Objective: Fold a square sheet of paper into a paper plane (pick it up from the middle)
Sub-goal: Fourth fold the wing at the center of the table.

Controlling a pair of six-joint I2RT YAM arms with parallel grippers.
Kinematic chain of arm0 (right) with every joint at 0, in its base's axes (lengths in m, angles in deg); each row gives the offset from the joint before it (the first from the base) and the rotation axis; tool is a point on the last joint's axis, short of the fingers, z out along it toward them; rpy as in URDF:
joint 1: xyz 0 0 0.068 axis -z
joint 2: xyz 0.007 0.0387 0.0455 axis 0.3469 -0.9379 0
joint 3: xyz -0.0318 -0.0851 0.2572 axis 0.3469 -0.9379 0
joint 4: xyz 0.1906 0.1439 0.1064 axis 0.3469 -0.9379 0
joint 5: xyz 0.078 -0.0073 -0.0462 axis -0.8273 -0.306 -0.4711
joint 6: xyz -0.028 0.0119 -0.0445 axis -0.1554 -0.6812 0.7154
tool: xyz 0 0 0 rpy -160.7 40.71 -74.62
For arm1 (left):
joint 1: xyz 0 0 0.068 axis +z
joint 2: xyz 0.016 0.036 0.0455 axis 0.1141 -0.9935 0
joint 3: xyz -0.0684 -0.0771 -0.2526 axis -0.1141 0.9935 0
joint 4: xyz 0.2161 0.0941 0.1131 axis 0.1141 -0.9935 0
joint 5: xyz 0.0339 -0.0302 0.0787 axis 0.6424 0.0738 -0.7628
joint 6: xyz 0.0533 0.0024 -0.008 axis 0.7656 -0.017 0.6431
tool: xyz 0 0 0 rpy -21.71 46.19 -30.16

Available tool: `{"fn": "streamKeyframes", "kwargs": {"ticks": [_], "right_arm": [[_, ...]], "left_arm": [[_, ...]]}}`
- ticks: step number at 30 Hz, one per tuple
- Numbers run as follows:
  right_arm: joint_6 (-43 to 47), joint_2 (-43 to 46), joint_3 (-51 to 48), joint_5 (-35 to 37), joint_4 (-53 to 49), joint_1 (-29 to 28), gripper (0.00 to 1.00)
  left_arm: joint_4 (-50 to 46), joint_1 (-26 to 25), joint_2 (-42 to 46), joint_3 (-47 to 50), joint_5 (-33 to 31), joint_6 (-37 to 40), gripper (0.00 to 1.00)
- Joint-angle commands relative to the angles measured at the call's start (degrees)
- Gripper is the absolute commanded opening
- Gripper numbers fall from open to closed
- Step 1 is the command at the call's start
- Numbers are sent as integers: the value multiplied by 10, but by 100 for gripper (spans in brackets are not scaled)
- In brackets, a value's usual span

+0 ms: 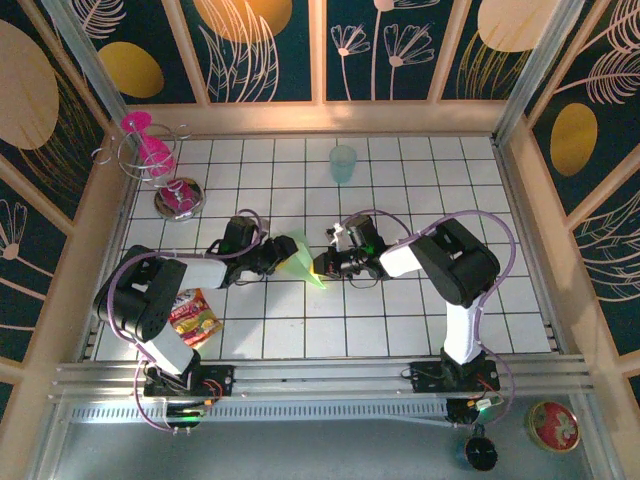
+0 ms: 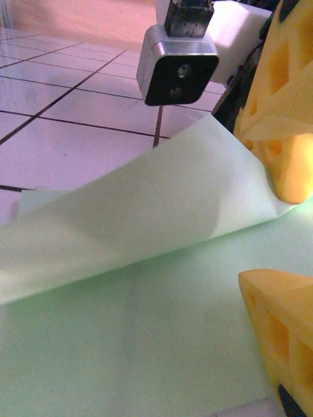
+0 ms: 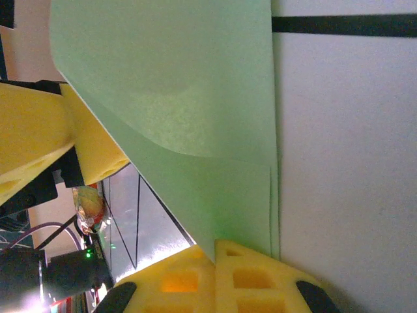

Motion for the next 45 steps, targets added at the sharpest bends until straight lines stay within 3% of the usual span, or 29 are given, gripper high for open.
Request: {"fn": "streamKeyframes", "kwargs": {"ticks": [1,9,26,37,40,45], "right_arm": [[-17,-11,-4,-11,23,8,0],[-22,-13,-7,-5,26,8,0],[-28,-18,-15,-5,37,9,0],[-23,-4,-18,2,31,9,3],[-13,21,-20,10,24,9,9],[11,74,-34,51,-7,10,28]], "left_arm": [[-52,-12,2,-29,-26,49,54],[-123,-23,-9,-59,-97,95,54],[-115,-31,-28,-83,-89,107,61],[-257,-32,-84,-119,-178,90,52],[-267,-32,-94,-120,-183,91,50],[-292,-32,-105,-129,-199,100,49]]}}
